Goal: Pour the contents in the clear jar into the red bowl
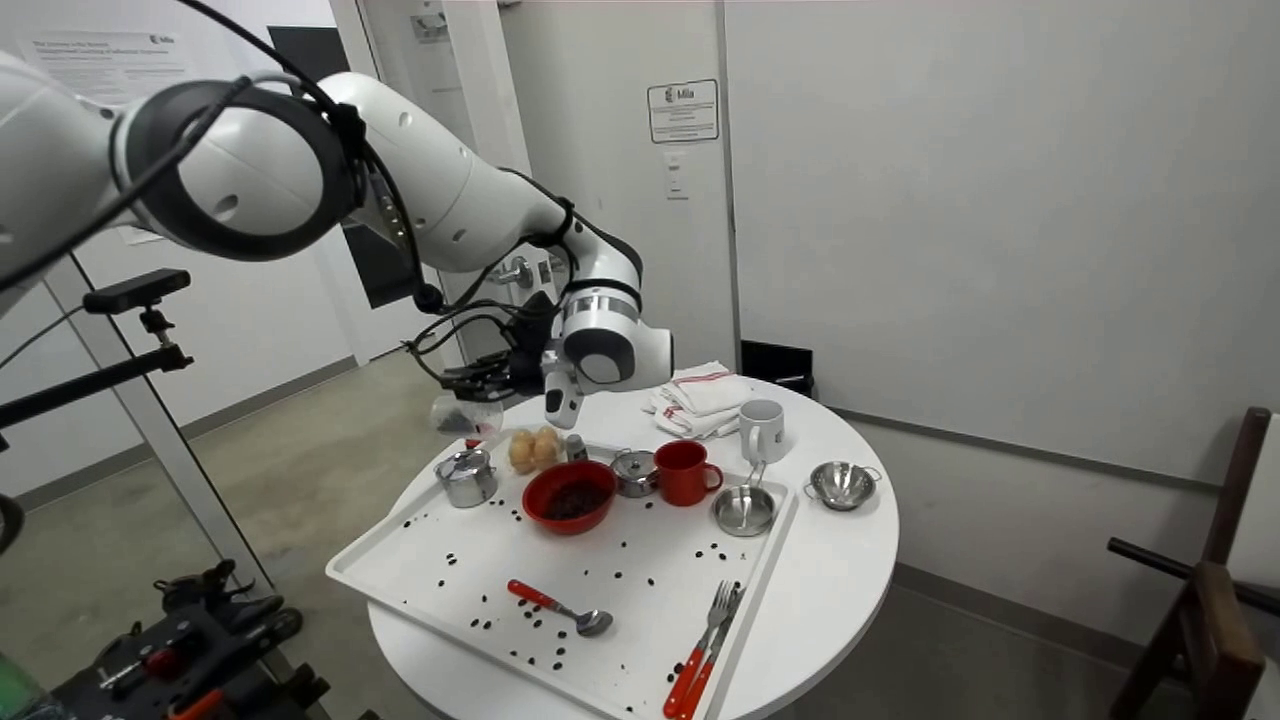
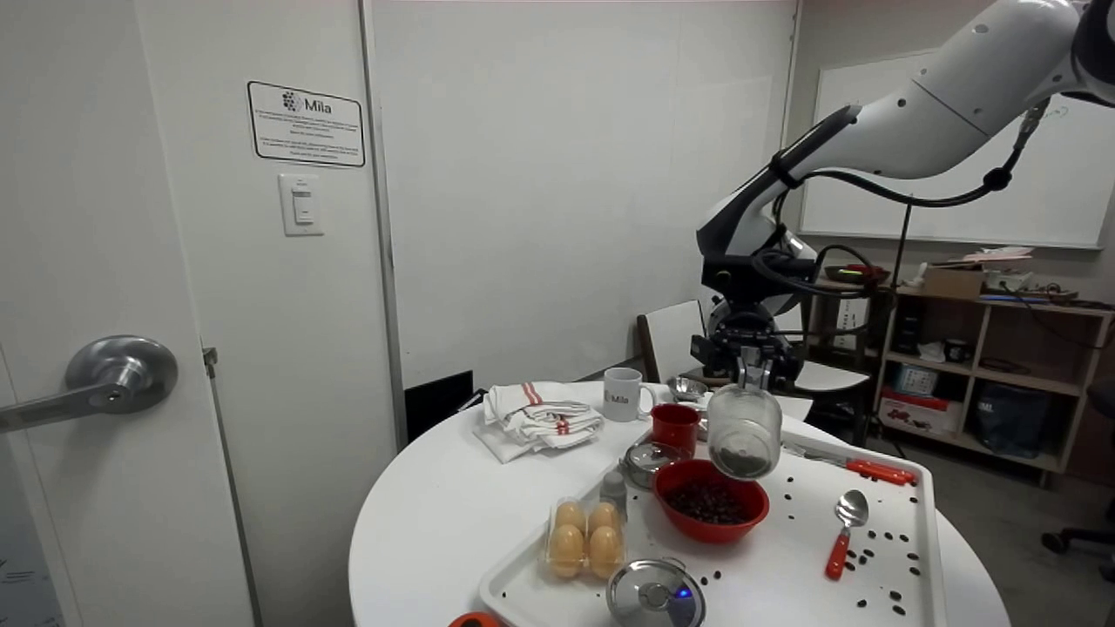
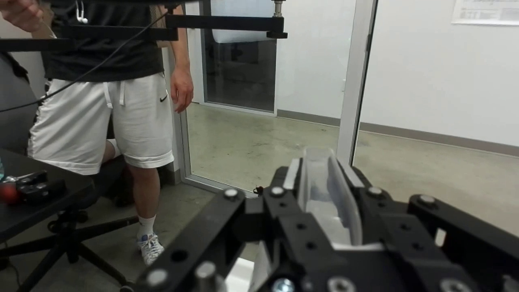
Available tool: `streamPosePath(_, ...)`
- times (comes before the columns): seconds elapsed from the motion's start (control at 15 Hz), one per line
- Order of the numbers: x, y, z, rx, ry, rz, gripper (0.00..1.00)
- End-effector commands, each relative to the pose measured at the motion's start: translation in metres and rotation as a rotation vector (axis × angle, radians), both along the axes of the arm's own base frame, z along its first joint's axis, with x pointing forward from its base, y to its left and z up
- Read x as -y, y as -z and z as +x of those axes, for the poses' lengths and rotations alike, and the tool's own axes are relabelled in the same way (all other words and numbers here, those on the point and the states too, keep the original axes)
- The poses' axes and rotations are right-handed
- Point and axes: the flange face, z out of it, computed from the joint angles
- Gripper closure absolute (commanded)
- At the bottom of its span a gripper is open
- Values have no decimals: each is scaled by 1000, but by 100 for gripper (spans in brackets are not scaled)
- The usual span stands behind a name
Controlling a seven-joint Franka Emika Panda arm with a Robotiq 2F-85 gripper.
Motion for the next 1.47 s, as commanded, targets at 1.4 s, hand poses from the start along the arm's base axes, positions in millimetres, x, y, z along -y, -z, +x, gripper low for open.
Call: streamPosePath(1.4,41,10,33,-19,-74,407,93)
